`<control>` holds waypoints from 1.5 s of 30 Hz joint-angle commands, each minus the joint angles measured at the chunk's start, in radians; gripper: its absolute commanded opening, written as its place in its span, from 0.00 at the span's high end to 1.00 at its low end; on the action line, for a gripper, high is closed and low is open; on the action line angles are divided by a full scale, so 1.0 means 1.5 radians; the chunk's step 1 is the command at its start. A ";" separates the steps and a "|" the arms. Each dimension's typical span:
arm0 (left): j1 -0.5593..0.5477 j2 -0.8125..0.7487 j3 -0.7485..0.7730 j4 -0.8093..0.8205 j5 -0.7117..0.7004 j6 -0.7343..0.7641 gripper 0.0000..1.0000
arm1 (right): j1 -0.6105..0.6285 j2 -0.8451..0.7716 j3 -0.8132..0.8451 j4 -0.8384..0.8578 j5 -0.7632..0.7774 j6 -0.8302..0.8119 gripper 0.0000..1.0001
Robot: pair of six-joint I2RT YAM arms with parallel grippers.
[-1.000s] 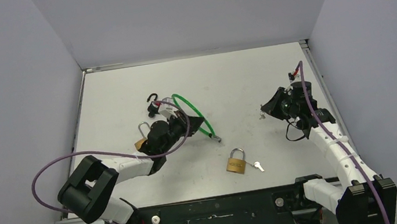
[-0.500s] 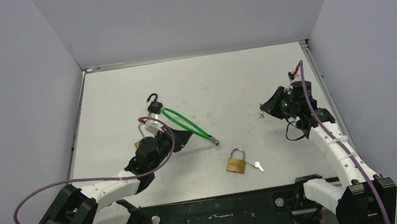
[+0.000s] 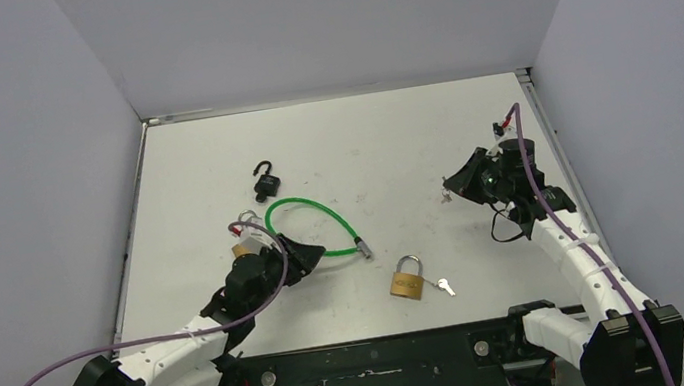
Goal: Unlock with the key
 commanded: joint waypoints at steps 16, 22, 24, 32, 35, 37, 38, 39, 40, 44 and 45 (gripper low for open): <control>-0.003 0.139 0.302 -0.661 -0.110 -0.030 0.30 | 0.011 -0.001 0.003 0.029 0.001 0.002 1.00; -0.042 0.172 0.460 -0.672 -0.141 0.078 0.29 | 0.013 0.007 0.003 0.036 -0.004 0.001 1.00; -0.043 0.197 0.483 -0.630 -0.127 0.079 0.29 | 0.013 0.010 0.003 0.039 -0.008 0.001 1.00; -0.062 0.414 0.640 -0.624 -0.119 0.097 0.32 | 0.016 0.007 0.000 0.036 -0.008 -0.005 1.00; -0.073 0.489 0.705 -0.667 -0.132 0.112 0.35 | 0.017 0.005 -0.002 0.039 -0.006 -0.003 1.00; -0.077 0.523 0.733 -0.674 -0.143 0.113 0.38 | 0.017 0.003 -0.002 0.037 -0.002 -0.004 1.00; -0.078 0.539 0.740 -0.677 -0.146 0.113 0.40 | 0.017 0.003 -0.003 0.038 -0.003 -0.004 1.00; -0.081 0.554 0.755 -0.687 -0.155 0.115 0.42 | 0.017 0.001 -0.003 0.038 -0.003 -0.007 1.00; -0.085 0.572 0.772 -0.705 -0.174 0.117 0.43 | 0.017 -0.002 -0.003 0.039 -0.003 -0.010 1.00; -0.098 0.642 0.826 -0.774 -0.192 0.123 0.47 | 0.018 -0.005 -0.002 0.034 0.003 -0.019 1.00; -0.101 0.652 0.833 -0.781 -0.192 0.123 0.48 | 0.018 -0.005 -0.002 0.032 0.006 -0.020 1.00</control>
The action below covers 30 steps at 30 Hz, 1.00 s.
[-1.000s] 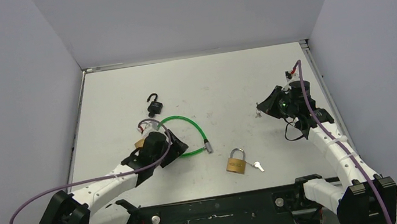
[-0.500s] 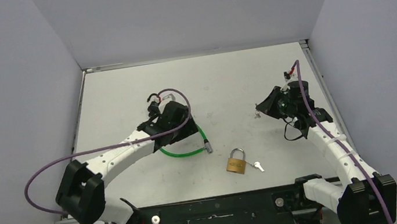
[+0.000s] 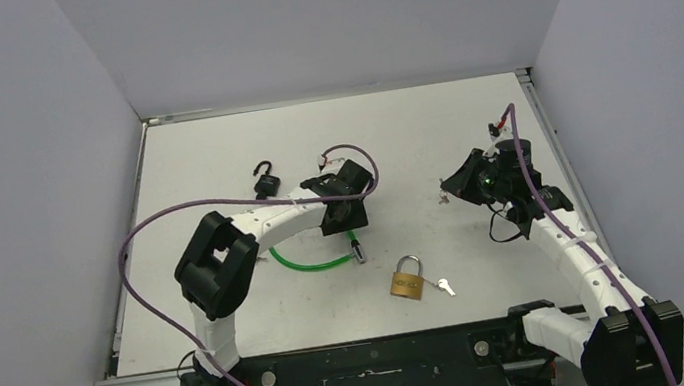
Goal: Unlock with the key
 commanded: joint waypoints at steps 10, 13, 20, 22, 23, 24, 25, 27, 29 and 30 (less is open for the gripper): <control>-0.018 0.109 0.086 -0.109 -0.008 0.007 0.63 | 0.009 -0.020 0.012 0.005 0.054 -0.028 1.00; -0.017 0.134 0.090 -0.123 0.004 0.004 0.72 | 0.017 -0.025 0.026 -0.010 0.078 -0.039 1.00; 0.001 0.096 0.050 -0.042 0.053 -0.006 1.00 | 0.038 -0.022 0.019 0.012 0.053 -0.057 1.00; 0.015 0.064 0.044 -0.013 0.071 -0.019 1.00 | 0.050 -0.025 0.016 0.037 0.015 -0.073 1.00; 0.022 0.050 0.047 -0.002 0.077 -0.026 1.00 | 0.059 -0.027 0.014 0.054 -0.003 -0.081 1.00; 0.029 0.033 0.053 0.002 0.084 -0.033 1.00 | 0.072 -0.030 0.012 0.069 -0.023 -0.089 1.00; 0.035 0.021 0.060 0.006 0.093 -0.039 1.00 | 0.085 -0.032 0.009 0.088 -0.043 -0.096 1.00; 0.049 -0.006 0.071 0.012 0.112 -0.056 1.00 | 0.116 -0.035 0.003 0.123 -0.075 -0.104 1.00; 0.066 -0.033 0.072 0.030 0.138 -0.074 1.00 | 0.142 -0.037 -0.007 0.156 -0.098 -0.106 1.00; 0.079 -0.051 0.070 0.041 0.153 -0.086 1.00 | 0.152 -0.037 -0.013 0.174 -0.109 -0.109 1.00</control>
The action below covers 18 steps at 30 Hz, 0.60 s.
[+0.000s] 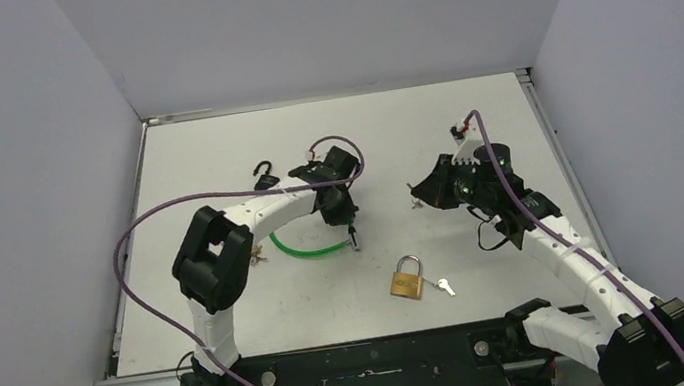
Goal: Unlock with the key
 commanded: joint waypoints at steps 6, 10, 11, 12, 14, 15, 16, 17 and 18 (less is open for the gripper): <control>0.075 -0.185 -0.046 0.218 0.164 -0.093 1.00 | 0.106 -0.011 -0.028 0.149 -0.092 -0.066 1.00; 0.095 -0.203 -0.062 0.236 0.205 -0.126 1.00 | 0.152 0.017 -0.022 0.139 -0.056 -0.096 1.00; 0.098 -0.210 -0.071 0.250 0.213 -0.136 1.00 | 0.163 0.023 -0.024 0.143 -0.050 -0.100 1.00; 0.101 -0.215 -0.078 0.263 0.221 -0.147 1.00 | 0.175 0.031 -0.025 0.146 -0.045 -0.104 1.00; 0.107 -0.221 -0.090 0.279 0.231 -0.163 1.00 | 0.200 0.047 -0.025 0.150 -0.026 -0.112 1.00; 0.109 -0.223 -0.092 0.282 0.233 -0.167 1.00 | 0.212 0.055 -0.024 0.151 -0.012 -0.113 1.00; 0.110 -0.224 -0.093 0.281 0.233 -0.169 1.00 | 0.222 0.061 -0.022 0.150 0.006 -0.114 1.00; 0.113 -0.224 -0.095 0.281 0.235 -0.171 1.00 | 0.230 0.065 -0.021 0.151 0.022 -0.113 1.00; 0.114 -0.225 -0.097 0.283 0.239 -0.176 1.00 | 0.236 0.068 -0.019 0.153 0.037 -0.113 1.00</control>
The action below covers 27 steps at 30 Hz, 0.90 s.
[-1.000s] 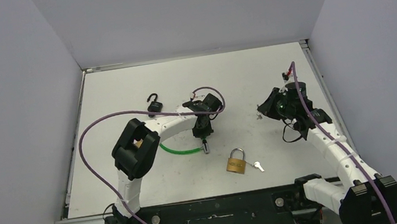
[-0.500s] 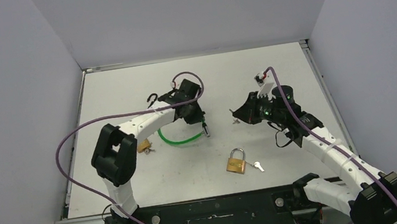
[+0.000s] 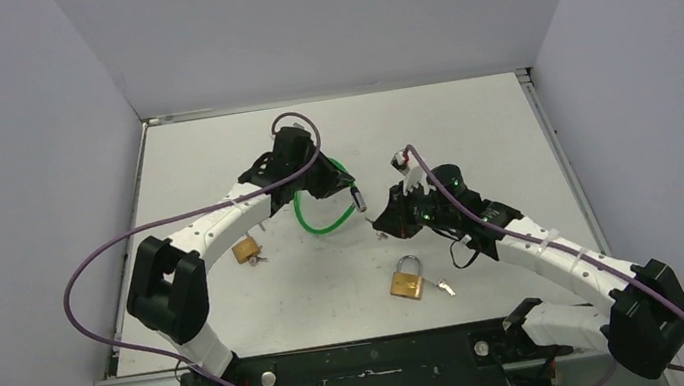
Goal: Unlock with the key
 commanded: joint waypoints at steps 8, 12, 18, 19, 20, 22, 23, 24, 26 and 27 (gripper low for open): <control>0.017 -0.041 -0.014 0.084 0.059 -0.061 1.00 | 0.048 0.023 -0.007 0.095 0.164 0.007 1.00; 0.017 -0.045 -0.021 0.086 0.065 -0.069 1.00 | 0.049 0.021 -0.012 0.115 0.167 0.013 1.00; 0.017 -0.049 -0.041 0.107 0.073 -0.090 1.00 | 0.050 0.041 0.000 0.110 0.176 0.017 1.00; 0.017 -0.049 -0.042 0.108 0.074 -0.094 1.00 | 0.050 0.043 0.001 0.111 0.180 0.019 1.00; 0.017 -0.049 -0.043 0.109 0.076 -0.095 1.00 | 0.050 0.044 0.002 0.111 0.185 0.022 1.00; 0.017 -0.051 -0.049 0.117 0.081 -0.107 1.00 | 0.050 0.051 0.005 0.114 0.190 0.029 1.00; 0.016 -0.051 -0.054 0.126 0.082 -0.114 1.00 | 0.050 0.053 0.007 0.117 0.192 0.037 1.00; 0.016 -0.053 -0.059 0.133 0.086 -0.123 1.00 | 0.050 0.057 0.007 0.122 0.192 0.043 1.00; 0.016 -0.057 -0.069 0.148 0.090 -0.141 1.00 | 0.050 0.063 0.009 0.135 0.193 0.055 1.00; 0.016 -0.059 -0.072 0.153 0.091 -0.148 1.00 | 0.050 0.065 0.010 0.142 0.193 0.061 1.00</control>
